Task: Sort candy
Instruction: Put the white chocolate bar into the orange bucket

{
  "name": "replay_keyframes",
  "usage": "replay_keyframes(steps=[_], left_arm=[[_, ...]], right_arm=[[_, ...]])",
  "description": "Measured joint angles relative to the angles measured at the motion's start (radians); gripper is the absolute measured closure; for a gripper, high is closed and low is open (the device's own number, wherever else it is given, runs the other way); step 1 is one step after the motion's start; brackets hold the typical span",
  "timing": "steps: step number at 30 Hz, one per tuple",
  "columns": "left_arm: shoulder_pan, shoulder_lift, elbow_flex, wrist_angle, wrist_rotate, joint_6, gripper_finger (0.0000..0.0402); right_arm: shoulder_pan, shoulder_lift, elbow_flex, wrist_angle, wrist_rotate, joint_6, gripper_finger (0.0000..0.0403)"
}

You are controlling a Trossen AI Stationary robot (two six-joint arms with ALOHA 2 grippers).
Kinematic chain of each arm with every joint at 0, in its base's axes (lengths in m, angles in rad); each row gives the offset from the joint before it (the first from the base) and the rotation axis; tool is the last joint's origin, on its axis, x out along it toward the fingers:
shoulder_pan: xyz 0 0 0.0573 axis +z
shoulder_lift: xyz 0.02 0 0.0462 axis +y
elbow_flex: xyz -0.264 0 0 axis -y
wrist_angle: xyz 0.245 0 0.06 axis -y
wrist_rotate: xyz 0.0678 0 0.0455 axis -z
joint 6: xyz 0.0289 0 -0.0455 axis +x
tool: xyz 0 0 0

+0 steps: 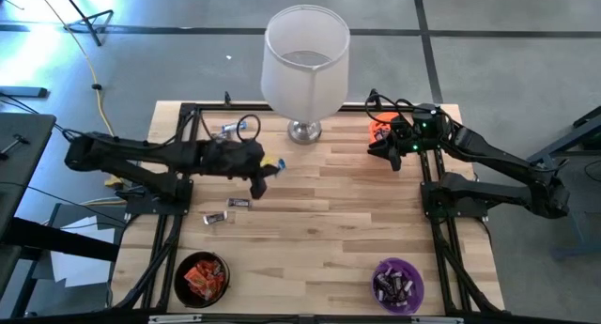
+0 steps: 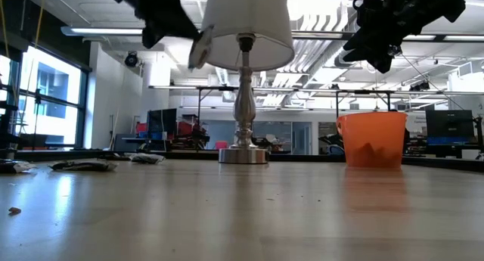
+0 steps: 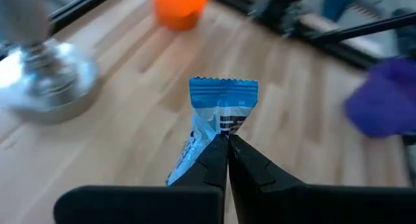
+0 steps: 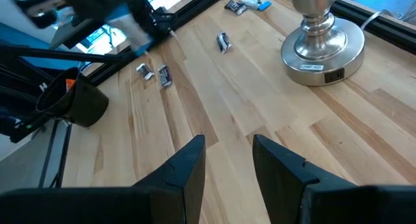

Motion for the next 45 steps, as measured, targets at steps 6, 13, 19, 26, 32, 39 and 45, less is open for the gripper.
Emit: replay_keyframes(steps=[6,13,19,26,32,39,45], left_arm=[[-0.106,0.0,0.0,0.146,-0.035,0.025,0.0402],[-0.185,0.0,0.0,0.26,-0.115,0.093,0.0402],[-0.217,0.001,0.0,0.275,-0.222,0.146,0.0402],[-0.223,0.001,0.0,0.275,-0.298,0.186,0.0402],[-0.222,0.001,0.0,0.275,-0.317,0.189,0.0402],[-0.222,0.001,0.0,0.275,-0.317,0.207,0.0402],[-0.222,0.001,0.0,0.274,-0.317,0.207,0.0402]], right_arm=[[0.0,0.0,0.0,0.004,0.045,-0.089,0.0279],[0.0,0.0,0.0,0.01,0.177,-0.025,0.0279],[0.0,0.0,0.0,0.033,0.22,0.075,0.0279],[0.0,0.0,0.0,0.016,0.343,0.166,0.0279],[0.0,0.005,0.0,-0.008,0.323,0.186,0.0279],[0.0,0.01,0.0,-0.027,0.323,0.215,0.0279],[0.0,0.035,0.0,-0.012,0.324,0.331,0.0279]])
